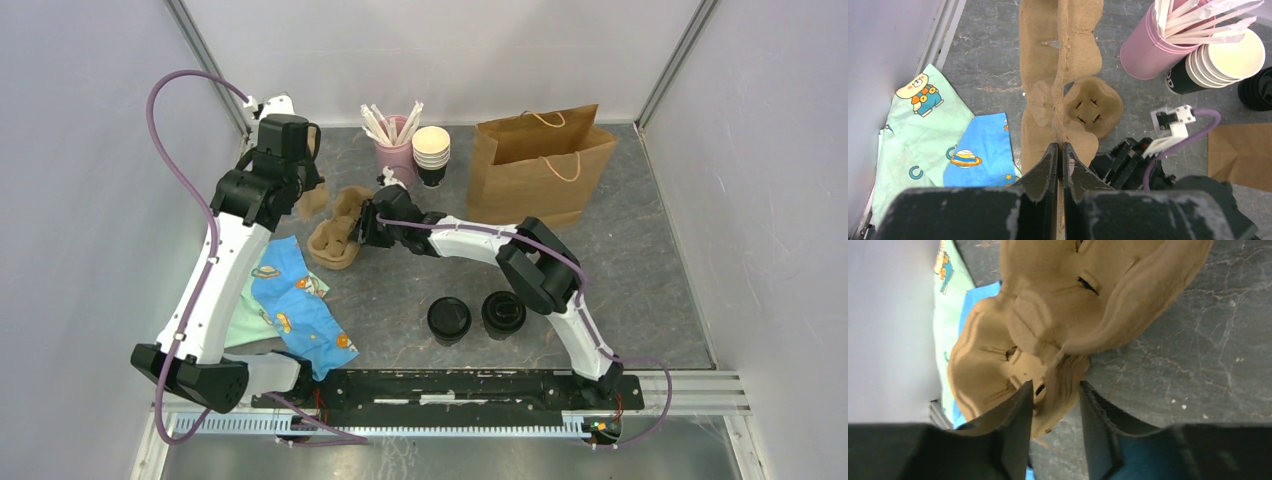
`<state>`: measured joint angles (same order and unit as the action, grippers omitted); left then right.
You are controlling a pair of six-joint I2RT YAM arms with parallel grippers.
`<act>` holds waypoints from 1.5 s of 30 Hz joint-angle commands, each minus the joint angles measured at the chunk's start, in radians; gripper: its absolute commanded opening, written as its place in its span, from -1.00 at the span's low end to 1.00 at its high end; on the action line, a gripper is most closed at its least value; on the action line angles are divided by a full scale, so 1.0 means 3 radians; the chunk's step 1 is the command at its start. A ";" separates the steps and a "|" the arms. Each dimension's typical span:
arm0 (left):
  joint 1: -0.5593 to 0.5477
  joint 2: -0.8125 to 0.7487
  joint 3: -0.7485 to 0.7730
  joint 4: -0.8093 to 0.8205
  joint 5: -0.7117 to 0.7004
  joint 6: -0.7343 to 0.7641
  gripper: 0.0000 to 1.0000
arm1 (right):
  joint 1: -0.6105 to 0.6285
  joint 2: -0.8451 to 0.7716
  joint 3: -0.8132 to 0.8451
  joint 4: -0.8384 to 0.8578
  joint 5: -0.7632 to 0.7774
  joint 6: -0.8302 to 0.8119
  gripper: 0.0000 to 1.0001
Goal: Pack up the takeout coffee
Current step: Pick up the cup tray from the cup tray.
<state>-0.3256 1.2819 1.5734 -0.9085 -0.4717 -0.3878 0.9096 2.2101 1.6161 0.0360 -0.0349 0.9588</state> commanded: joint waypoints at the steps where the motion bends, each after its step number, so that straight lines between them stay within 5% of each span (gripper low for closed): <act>1: 0.0012 -0.0142 0.0142 -0.0085 0.0095 -0.0061 -0.96 | 0.0005 0.0225 0.0405 -0.0267 0.0344 -0.0404 -0.24; 6: 0.0012 -0.0192 0.0156 -0.0162 0.0175 -0.0094 -0.96 | -0.0092 0.0607 0.1122 -0.0394 0.0531 -0.0805 -0.28; 9: 0.0012 -0.0215 0.0170 -0.0212 0.0164 -0.0166 -0.96 | -0.0156 0.0755 0.1549 -0.0482 0.0416 -0.1016 -0.08; 11: 0.0012 -0.0193 0.0220 -0.0277 0.0148 -0.0264 -0.96 | -0.0205 0.0664 0.1635 -0.0499 0.0216 -0.1096 0.23; 16: 0.0023 -0.0106 0.0536 -0.0475 0.0120 -0.0710 -0.96 | -0.0273 -0.0191 0.1148 -0.0701 -0.0355 -0.1465 0.74; 21: 0.0120 0.0000 0.0889 -0.0548 0.0383 -0.1386 -0.96 | -0.0267 -0.1237 0.0409 -0.0843 -0.0637 -0.2246 0.91; 27: 0.0396 0.0110 0.1147 -0.0356 0.1169 -0.2227 -0.96 | -0.0162 -0.2392 -0.0530 -0.0189 -0.0954 -0.3301 0.81; 31: 0.0458 0.0024 0.1095 -0.0117 0.1460 -0.2556 -0.96 | -0.0086 -0.2773 -0.0852 0.0341 -0.0730 -0.3960 0.76; 34: 0.0507 -0.0064 0.0969 0.0084 0.1690 -0.2748 -0.97 | -0.0070 -0.2747 -0.0856 0.0571 -0.1112 -0.4415 0.53; 45: 0.0571 -0.0276 0.0483 0.0446 0.2074 -0.3145 -0.96 | 0.0039 -0.2210 -0.0361 0.0727 -0.0917 -0.4729 0.13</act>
<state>-0.1627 1.2285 1.7523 -0.8555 0.0875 -1.2434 0.9150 1.5402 1.4281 0.1856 -0.3313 -0.3958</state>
